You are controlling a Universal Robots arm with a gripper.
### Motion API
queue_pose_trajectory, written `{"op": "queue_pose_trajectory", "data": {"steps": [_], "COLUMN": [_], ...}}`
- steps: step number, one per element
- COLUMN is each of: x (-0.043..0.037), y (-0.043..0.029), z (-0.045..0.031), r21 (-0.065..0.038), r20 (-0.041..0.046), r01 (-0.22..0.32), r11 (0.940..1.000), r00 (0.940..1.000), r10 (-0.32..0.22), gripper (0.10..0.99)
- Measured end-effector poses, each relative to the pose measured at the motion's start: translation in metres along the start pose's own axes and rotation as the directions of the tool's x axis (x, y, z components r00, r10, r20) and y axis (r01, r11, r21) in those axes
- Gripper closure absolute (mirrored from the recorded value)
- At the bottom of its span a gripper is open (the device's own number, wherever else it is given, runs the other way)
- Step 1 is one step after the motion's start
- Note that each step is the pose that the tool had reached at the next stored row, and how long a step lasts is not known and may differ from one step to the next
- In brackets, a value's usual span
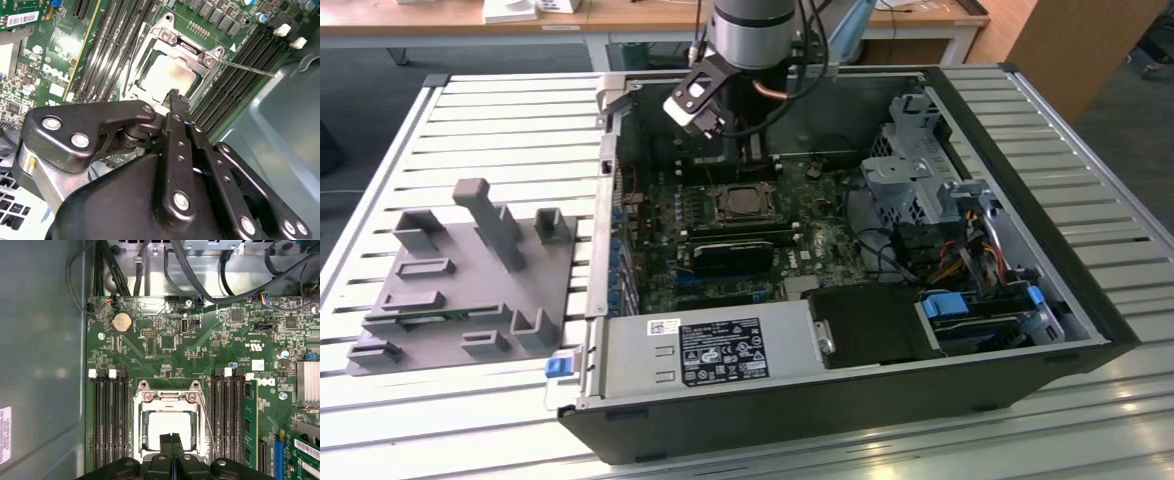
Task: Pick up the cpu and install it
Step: 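Install the first cpu locking lever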
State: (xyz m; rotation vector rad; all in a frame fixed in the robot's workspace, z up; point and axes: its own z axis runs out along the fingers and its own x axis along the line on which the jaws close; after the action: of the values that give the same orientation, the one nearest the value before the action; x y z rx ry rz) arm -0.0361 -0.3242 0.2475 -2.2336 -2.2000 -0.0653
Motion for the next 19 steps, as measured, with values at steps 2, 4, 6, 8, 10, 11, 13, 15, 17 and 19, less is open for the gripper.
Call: {"op": "queue_pose_trajectory", "data": {"steps": [2, 4, 6, 8, 10, 11, 13, 15, 17, 19], "x": [0.0001, 0.0002, 0.0003, 0.0005, 0.0006, 0.0007, 0.0008, 0.0009, 0.0009, 0.0009], "y": [0.0001, 0.0002, 0.0003, 0.0004, 0.0005, 0.0005, 0.0006, 0.0007, 0.0007, 0.0007], "z": [-0.0034, -0.0069, -0.0108, -0.0149, -0.0191, -0.0209, -0.0247, -0.0271, -0.0271, -0.0271], "r21": [0.0, 0.0, 0.0, 0.0, 0.0, 0.0, 0.0, 0.0, 0.0, 0.0], "r20": [0.0002, 0.0001, 0.0001, 0.0, 0.0001, 0.0002, 0.0001, 0.0001, -0.0001, -0.0004], "r01": [0.0, 0.0, 0.0, 0.0, 0.0, 0.0, 0.0, 0.0, 0.0, 0.013], "r11": [1.0, 1.0, 1.0, 1.0, 1.0, 1.0, 1.0, 1.0, 1.0, 0.9999], "r00": [1.0, 1.0, 1.0, 1.0, 1.0, 1.0, 1.0, 1.0, 1.0, 0.9999], "r10": [0.0, 0.0, 0.0, 0.0, 0.0, 0.0, 0.0, 0.0, 0.0, -0.013], "gripper": [0.98, 0.98, 0.98, 0.98, 0.98, 0.98, 0.98, 0.98, 0.98, 0.98]}}
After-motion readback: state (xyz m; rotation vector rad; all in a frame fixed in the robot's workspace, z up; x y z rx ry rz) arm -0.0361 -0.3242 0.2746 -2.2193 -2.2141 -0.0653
